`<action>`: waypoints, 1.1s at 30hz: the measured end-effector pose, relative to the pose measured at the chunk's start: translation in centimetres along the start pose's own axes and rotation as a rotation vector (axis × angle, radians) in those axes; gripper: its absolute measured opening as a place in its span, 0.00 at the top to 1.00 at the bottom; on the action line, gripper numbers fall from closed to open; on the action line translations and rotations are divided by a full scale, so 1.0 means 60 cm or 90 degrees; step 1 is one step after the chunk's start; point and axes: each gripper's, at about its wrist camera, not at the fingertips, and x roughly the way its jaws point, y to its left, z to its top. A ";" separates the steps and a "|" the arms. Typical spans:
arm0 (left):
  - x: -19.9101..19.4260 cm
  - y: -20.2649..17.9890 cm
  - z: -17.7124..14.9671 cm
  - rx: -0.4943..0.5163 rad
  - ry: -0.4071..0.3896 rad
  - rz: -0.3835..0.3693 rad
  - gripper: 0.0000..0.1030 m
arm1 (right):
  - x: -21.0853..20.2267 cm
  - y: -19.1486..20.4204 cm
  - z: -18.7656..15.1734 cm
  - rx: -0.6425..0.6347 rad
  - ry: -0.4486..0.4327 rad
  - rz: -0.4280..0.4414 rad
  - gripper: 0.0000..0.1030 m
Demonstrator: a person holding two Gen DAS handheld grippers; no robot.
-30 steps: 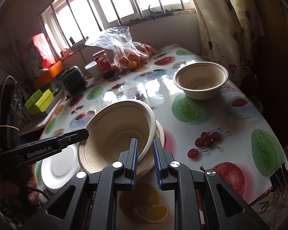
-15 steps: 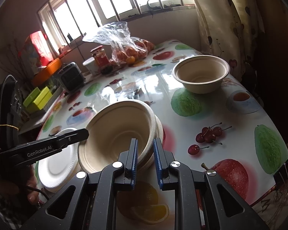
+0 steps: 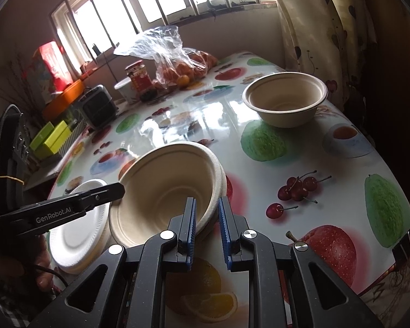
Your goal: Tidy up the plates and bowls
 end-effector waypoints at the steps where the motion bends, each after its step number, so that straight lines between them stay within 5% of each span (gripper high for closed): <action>1: 0.000 0.000 0.000 0.000 0.000 0.000 0.91 | 0.000 0.000 0.000 0.000 0.000 0.000 0.83; 33: 0.001 -0.002 0.002 -0.001 -0.001 0.001 0.84 | 0.000 -0.001 0.001 0.001 0.000 0.001 0.83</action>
